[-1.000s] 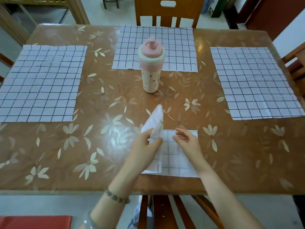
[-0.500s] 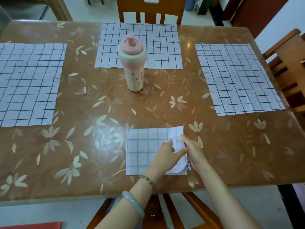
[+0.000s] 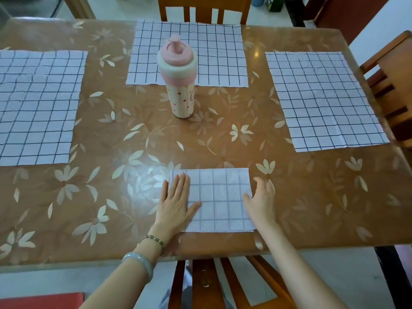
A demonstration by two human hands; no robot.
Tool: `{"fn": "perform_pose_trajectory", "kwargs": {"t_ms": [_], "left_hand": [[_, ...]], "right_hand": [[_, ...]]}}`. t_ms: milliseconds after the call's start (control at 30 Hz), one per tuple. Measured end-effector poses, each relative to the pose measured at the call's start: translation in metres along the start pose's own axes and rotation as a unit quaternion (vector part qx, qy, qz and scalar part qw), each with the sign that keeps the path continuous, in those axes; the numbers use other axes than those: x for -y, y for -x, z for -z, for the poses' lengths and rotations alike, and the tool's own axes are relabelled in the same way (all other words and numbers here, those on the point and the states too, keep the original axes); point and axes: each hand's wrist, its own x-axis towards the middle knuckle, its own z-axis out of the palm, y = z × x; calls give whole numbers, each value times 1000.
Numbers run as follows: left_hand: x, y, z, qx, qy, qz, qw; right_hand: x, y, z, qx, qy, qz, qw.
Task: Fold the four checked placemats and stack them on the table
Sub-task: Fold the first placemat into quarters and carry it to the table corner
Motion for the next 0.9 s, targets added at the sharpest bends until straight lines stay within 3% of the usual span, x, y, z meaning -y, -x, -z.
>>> {"fn": "perform_pose_trajectory", "kwargs": {"t_ms": [67,133,267,367,500,800,900], "left_hand": [[-1,0,1,-17,5,4,1000],[-4,-3,6,-46,6,-2,999],[-12,-13,8,-49,-16,-27,998],[-12,-17,0,-44,-4,-11,999],[-9,-17,-6,-55,5,10,998],[31,1,-2,-82,9,70,994],[15,6,3,-86,13,40,995]], "right_hand": [[10,2,-4,-72,107,90,988],[28,6,-15,-90,106,197,970],[62,12,-56,37,103,344,933],[57,5,-74,87,151,334,926],[31,-5,-72,96,201,319,921],[-28,-22,-27,26,271,198,942],[-7,-9,-31,7,254,213,943]]}}
